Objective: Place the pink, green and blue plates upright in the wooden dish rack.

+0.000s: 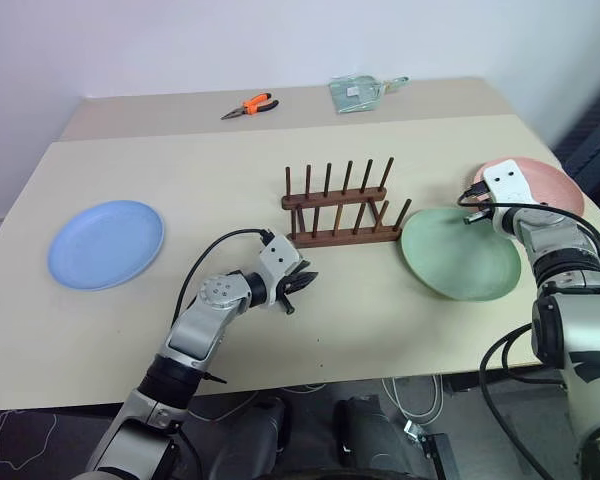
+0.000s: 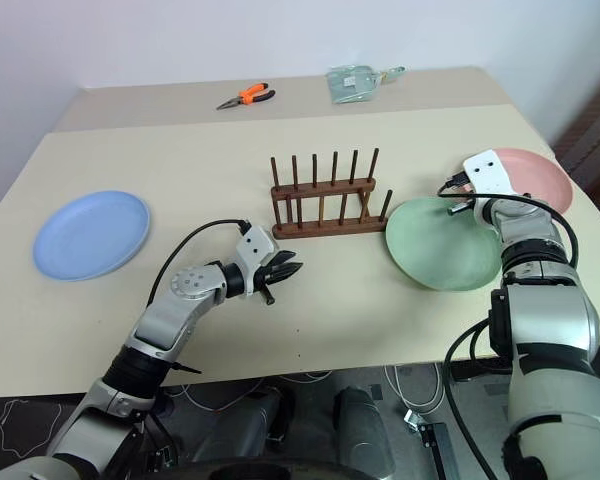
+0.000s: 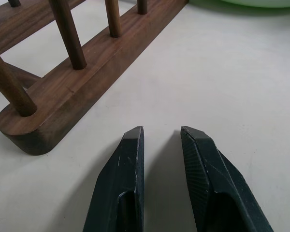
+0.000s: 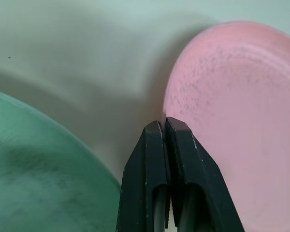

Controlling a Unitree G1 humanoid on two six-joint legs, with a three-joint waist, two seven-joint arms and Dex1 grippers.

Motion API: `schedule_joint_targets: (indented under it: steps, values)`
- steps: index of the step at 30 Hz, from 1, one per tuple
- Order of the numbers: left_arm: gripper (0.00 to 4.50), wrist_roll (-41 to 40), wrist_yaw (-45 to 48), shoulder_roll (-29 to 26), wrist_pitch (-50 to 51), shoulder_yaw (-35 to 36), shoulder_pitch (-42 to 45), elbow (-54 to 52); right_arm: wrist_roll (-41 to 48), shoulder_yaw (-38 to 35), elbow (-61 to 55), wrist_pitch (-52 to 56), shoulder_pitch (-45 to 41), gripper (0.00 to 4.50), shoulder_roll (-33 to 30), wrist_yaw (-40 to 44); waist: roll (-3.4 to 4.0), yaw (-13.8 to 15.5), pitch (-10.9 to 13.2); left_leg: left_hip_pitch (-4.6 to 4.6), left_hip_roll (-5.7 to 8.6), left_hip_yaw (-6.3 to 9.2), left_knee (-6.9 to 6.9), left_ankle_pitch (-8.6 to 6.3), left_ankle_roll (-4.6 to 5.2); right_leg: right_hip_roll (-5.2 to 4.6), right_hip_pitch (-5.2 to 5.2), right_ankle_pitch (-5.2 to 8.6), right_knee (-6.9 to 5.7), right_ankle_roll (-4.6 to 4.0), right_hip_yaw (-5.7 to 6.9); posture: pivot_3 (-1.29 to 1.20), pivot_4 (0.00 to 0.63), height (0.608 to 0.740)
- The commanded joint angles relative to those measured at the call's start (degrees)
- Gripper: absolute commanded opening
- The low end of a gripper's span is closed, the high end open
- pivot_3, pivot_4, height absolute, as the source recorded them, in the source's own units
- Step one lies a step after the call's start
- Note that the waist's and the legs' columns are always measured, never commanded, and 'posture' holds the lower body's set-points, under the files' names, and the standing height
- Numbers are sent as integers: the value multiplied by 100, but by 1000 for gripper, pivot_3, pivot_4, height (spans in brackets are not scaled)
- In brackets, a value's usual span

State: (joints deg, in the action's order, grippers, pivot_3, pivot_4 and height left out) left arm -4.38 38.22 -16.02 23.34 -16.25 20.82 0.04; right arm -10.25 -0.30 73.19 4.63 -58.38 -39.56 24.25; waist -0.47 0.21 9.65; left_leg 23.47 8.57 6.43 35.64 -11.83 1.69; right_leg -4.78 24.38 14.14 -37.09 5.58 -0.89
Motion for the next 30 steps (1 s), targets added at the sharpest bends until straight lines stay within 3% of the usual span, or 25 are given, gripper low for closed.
schedule_joint_targets:
  steps: [1, 4, 9, 11, 15, 21, 30]
  values:
    - [1217, 16, 15, -64, 99, -42, -146, -85, 145, -108, -1015, -433, 137, 60, -355, 233, 4, 2, 2, 0, 0, 0, 0, 0, 0, 0, 1, 0, 0, 0, 0, 0, 150, 727]
    - [1217, -28, -1, -48, 51, 29, -175, -107, 424, -278, -2202, -597, 640, 60, -473, 634, 9, 4, 3, 0, 0, 0, -2, -1, 0, 0, 2, 0, 0, 1, 0, 0, 150, 727]
    - [1217, -195, -16, 11, -12, 271, -135, -108, 1631, -842, -5254, -55, 1875, 60, -483, 1557, 10, 6, 3, 0, -2, 1, 0, -3, -1, 1, 5, 0, -6, 3, 0, 0, 150, 727]
    - [1217, -285, -13, 24, -37, 378, -142, -131, 2543, -1162, -6516, 749, 2223, 60, -374, 1814, 11, 13, 4, 1, -3, 1, 2, -3, -1, 1, 6, 0, -7, 4, -1, 0, 150, 727]
    - [1217, -746, 186, -45, -16, 785, -186, -350, 5528, -1960, -8755, 2916, 2584, 60, -49, 1740, 11, 29, 7, 6, -5, 5, 2, -5, 1, 1, 11, 0, -8, 3, -1, 0, 150, 727]
    - [1217, -1043, 372, -119, 37, 875, -212, -488, 7994, -2432, -9278, 4052, 2557, 60, 466, 774, 6, 62, 7, 7, -7, 7, 12, -15, 3, 0, -5, 10, 12, -14, 3, 0, 150, 727]
    - [1217, -1627, 634, -179, 338, 882, -472, -1211, 8584, -2392, -8503, 4163, 2429, 60, 761, 125, 8, 49, 7, 30, -6, 0, 28, -18, 23, -2, 11, 3, 14, -2, 2, 0, 150, 727]
